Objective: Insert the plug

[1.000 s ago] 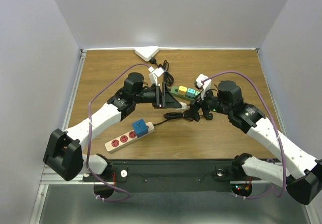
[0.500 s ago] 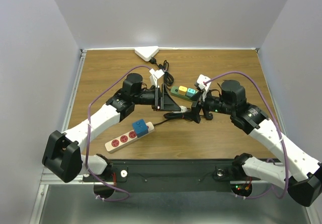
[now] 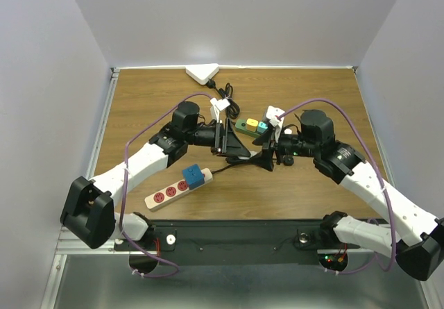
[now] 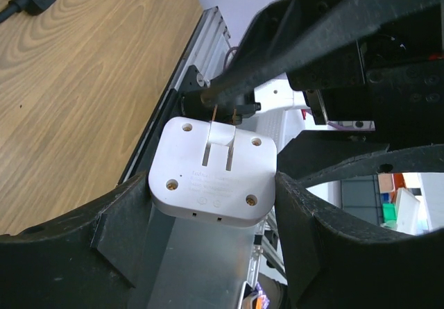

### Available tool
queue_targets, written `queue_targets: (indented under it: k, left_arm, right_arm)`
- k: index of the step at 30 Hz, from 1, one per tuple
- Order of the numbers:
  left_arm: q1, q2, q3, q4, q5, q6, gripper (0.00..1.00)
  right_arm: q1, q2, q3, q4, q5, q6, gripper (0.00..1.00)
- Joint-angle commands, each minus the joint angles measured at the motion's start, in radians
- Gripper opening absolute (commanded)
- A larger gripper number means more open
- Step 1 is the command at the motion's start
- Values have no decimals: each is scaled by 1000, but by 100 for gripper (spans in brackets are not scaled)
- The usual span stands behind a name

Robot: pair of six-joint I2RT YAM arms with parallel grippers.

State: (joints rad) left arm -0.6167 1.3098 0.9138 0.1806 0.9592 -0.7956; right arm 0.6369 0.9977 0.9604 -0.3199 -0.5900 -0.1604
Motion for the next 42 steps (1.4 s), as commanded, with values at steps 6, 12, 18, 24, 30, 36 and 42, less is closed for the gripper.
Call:
queue_targets:
  k: [6,12,18,24,30,36,42]
  left_arm:
    - [-20,11,40,13,113,4,0]
    - [-20,8,42,51,125,-43,0]
    - [-12,22,45,65,138,-68,0]
    - [6,25,54,68,161,-85,0]
    - [21,26,56,76,177,-100,0]
    - [28,22,56,74,191,-114,0]
    - [28,13,36,77,210,-117,0]
  right_arm:
    - [18,24,51,130,-67,15,53]
    - [27,25,46,99,-62,19,50]
    - [44,16,54,53,-53,15,51]
    - [61,2,47,18,-37,16,51]
    - [76,4,47,-4,-30,15,51]
    - [89,4,52,-10,-13,4,51]
    - [92,35,80,-4,-20,-2,30]
